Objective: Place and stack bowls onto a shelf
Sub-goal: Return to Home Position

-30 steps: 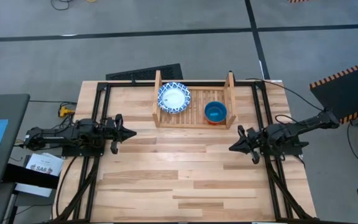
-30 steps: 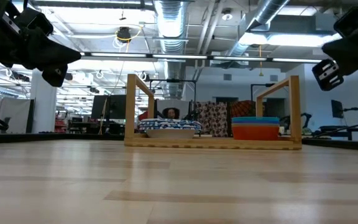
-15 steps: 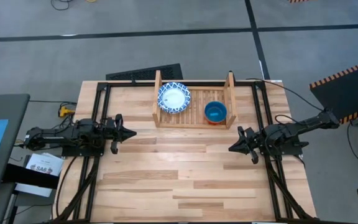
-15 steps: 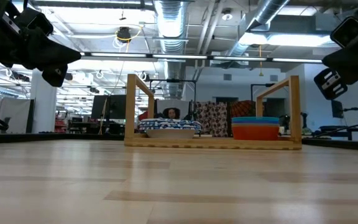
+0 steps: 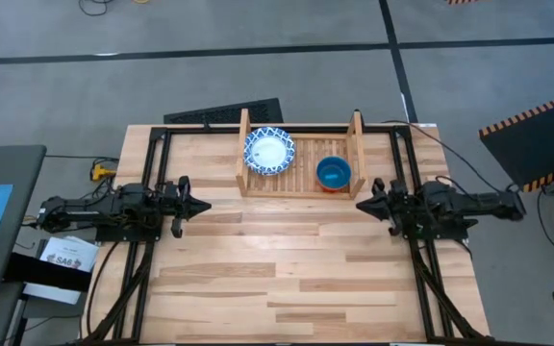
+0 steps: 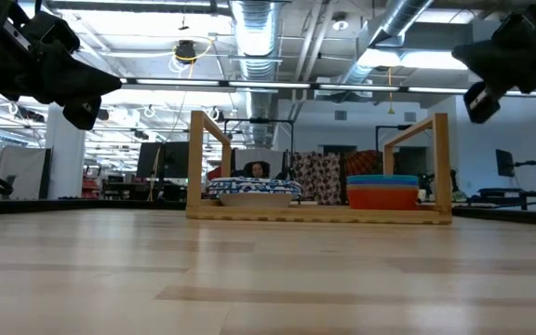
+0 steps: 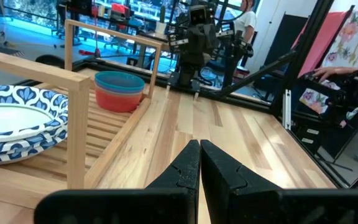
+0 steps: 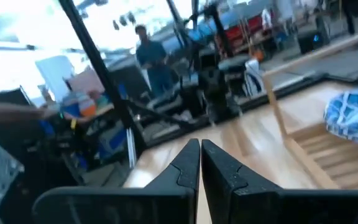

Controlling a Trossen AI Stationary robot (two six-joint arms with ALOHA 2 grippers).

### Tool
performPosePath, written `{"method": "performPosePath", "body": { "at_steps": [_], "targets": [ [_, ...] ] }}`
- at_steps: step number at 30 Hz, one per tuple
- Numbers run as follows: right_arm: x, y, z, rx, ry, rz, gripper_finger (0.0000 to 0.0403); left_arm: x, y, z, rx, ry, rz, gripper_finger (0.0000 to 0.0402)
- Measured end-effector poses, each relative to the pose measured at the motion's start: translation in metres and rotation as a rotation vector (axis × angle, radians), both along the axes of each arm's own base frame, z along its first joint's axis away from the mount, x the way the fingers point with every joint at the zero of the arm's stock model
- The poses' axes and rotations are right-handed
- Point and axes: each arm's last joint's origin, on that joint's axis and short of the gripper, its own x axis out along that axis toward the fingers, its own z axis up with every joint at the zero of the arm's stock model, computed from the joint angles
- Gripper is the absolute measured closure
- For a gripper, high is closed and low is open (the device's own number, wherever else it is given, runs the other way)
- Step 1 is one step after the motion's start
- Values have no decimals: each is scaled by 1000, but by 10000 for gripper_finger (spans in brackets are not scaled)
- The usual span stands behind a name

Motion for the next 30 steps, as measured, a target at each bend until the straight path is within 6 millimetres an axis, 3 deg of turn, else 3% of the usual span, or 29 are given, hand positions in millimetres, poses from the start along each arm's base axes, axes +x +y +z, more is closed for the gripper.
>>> {"method": "performPosePath", "body": {
  "at_steps": [30],
  "targets": [
    [3, -1, -13, -11, 136, -12, 359, 0, 0, 0, 0, 6, 0, 401]
  ]
}}
